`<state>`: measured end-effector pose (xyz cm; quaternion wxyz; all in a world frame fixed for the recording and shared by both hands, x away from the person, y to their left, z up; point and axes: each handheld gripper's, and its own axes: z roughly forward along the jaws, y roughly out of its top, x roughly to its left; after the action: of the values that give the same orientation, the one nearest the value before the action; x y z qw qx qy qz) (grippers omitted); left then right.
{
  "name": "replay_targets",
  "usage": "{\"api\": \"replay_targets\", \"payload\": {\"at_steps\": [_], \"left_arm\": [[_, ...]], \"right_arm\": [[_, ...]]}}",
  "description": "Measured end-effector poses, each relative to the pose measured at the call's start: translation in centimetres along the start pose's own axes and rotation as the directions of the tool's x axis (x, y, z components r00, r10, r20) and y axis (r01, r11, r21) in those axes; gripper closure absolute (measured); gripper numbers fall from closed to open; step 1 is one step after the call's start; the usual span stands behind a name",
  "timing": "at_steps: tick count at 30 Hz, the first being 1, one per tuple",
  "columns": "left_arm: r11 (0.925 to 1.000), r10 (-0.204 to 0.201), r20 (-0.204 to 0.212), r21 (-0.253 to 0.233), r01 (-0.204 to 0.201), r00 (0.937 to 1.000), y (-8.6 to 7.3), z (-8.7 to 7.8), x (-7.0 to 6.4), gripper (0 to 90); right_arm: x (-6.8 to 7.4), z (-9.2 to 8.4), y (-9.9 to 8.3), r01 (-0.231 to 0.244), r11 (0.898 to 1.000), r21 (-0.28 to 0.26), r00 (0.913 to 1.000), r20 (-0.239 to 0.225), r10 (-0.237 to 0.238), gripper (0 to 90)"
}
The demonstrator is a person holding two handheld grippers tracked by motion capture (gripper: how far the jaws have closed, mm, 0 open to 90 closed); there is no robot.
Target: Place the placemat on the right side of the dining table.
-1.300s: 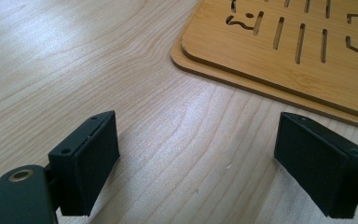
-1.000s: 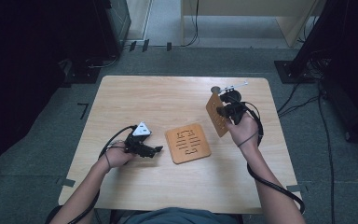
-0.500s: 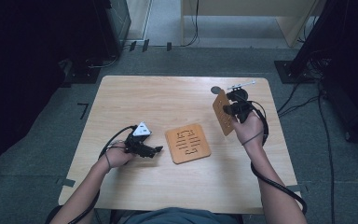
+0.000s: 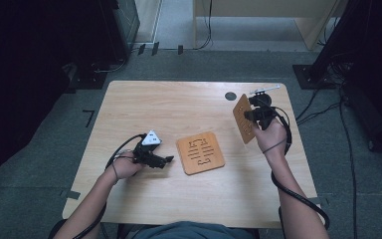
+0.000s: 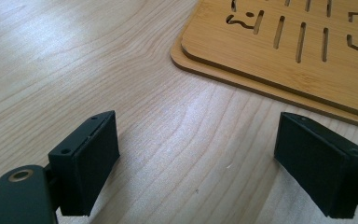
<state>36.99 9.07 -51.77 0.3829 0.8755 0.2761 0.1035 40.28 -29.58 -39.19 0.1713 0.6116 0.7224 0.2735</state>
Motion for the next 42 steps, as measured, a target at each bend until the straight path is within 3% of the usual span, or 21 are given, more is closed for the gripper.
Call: {"api": "replay_targets", "payload": {"at_steps": [6, 24, 42], "left_arm": [[1.0000, 0.001, 0.000, 0.000, -0.001, 1.0000, 0.0, 0.0, 0.0, 12.8], [1.0000, 0.000, -0.003, 0.000, 0.000, 1.0000, 0.0, 0.0, -0.1, 12.8], [1.0000, 0.004, -0.004, 0.001, -0.004, 1.0000, 0.0, 0.0, -0.1, 12.8]], "right_arm": [[-0.6, -0.1, 0.0, 0.000, 1.000, -0.004, 0.9993, 0.038, 0.000, 87.5], [-2.9, -0.3, 0.0, -0.070, 0.998, -0.009, 0.9955, 0.063, 0.070, 87.5], [-5.7, -0.4, -0.4, -0.149, 0.989, -0.001, 0.9835, 0.104, 0.148, 87.5]]}}
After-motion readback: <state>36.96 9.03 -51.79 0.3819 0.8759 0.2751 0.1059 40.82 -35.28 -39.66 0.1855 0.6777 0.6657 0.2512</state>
